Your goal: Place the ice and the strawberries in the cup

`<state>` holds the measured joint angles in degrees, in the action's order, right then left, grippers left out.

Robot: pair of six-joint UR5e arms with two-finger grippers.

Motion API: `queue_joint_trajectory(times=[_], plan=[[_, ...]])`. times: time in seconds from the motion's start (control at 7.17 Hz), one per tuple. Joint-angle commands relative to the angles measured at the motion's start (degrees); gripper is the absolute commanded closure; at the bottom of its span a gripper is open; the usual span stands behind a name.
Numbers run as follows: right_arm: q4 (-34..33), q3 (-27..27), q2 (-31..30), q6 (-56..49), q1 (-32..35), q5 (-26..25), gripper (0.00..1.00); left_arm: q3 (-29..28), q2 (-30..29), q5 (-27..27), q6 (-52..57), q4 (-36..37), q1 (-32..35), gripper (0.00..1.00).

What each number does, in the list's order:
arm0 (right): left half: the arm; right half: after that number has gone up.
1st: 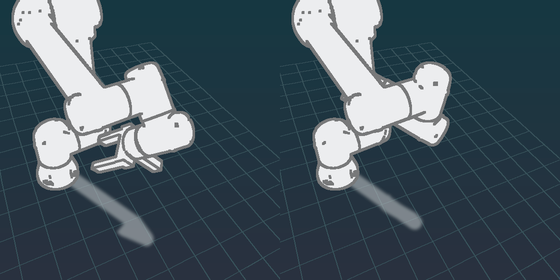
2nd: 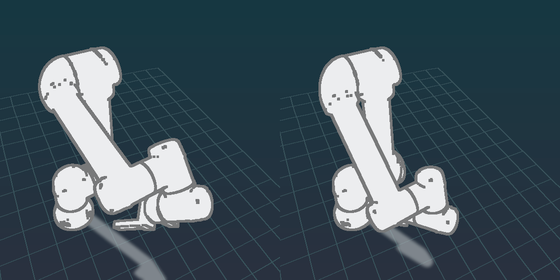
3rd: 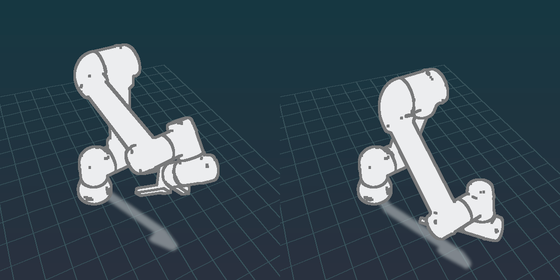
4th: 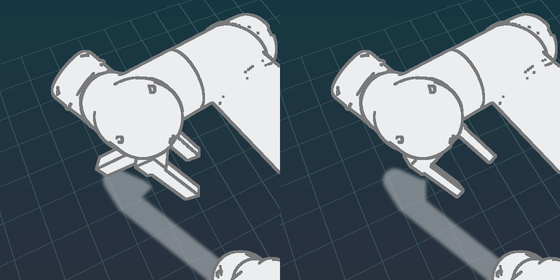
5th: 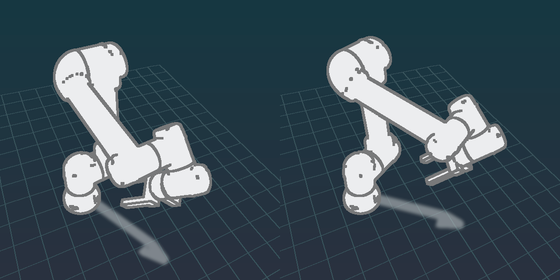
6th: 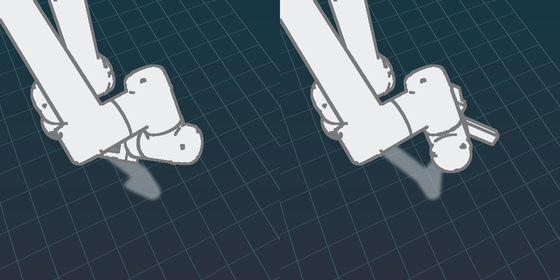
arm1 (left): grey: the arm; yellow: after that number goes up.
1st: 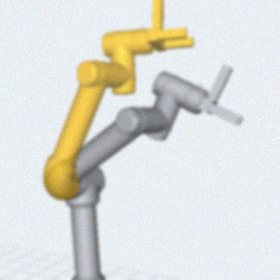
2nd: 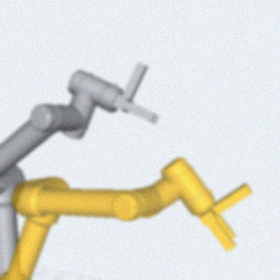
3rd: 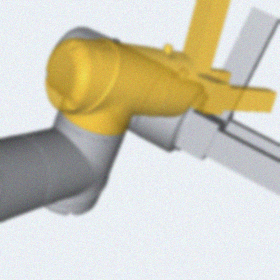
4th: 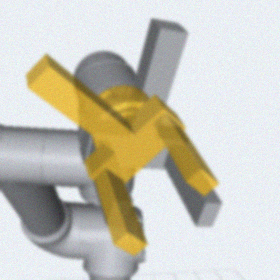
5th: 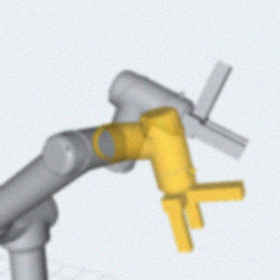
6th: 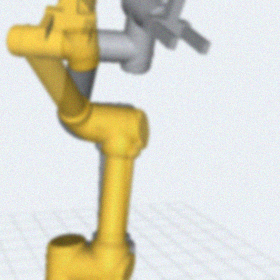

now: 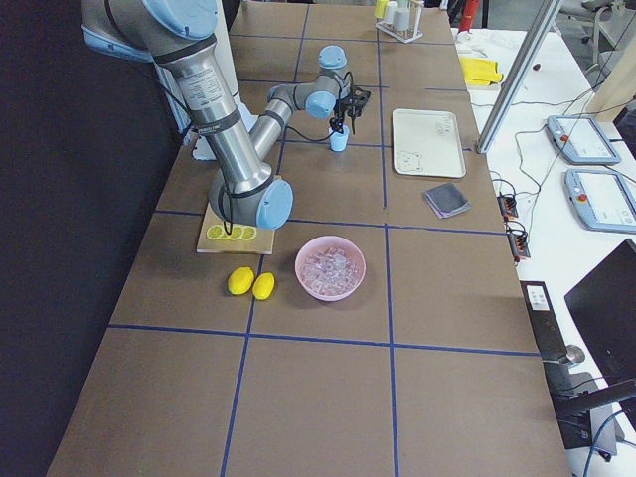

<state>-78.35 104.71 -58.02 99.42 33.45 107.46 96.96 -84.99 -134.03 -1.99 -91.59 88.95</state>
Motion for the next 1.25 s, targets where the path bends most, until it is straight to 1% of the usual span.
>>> queue_joint_trajectory(times=[0.0,0.14,0.28,0.42,0.7,0.84,0.98,1.12], plan=[[-0.3,7.3,-9.3,-5.1,7.8,5.5,0.19,-0.1,0.0,0.0,0.1,0.0,0.0,0.0],[-4.3,11.5,-14.2,-12.6,10.2,6.5,0.2,-0.1,0.0,0.0,0.1,0.0,-0.1,0.0],[-10.7,15.0,-16.9,-20.6,12.3,6.5,0.2,-0.2,0.0,0.0,0.1,0.0,-0.1,0.0],[-13.6,17.0,-20.4,-28.9,14.2,6.5,0.2,-0.5,0.0,0.1,0.1,0.0,-0.1,0.0],[-13.2,17.5,-28.4,-43.2,20.3,8.7,0.2,-0.5,0.0,0.0,0.1,0.0,-0.1,0.0],[-13.2,17.0,-31.8,-50.4,22.4,8.6,0.2,-0.5,0.0,0.0,0.1,0.0,-0.2,0.0],[-13.1,16.8,-34.8,-56.8,25.2,8.5,0.19,-0.5,0.0,0.0,0.1,0.0,-0.3,0.0],[-13.1,15.4,-35.8,-61.7,27.4,8.5,0.19,-0.4,0.0,0.0,0.1,-0.1,-0.3,0.0]])
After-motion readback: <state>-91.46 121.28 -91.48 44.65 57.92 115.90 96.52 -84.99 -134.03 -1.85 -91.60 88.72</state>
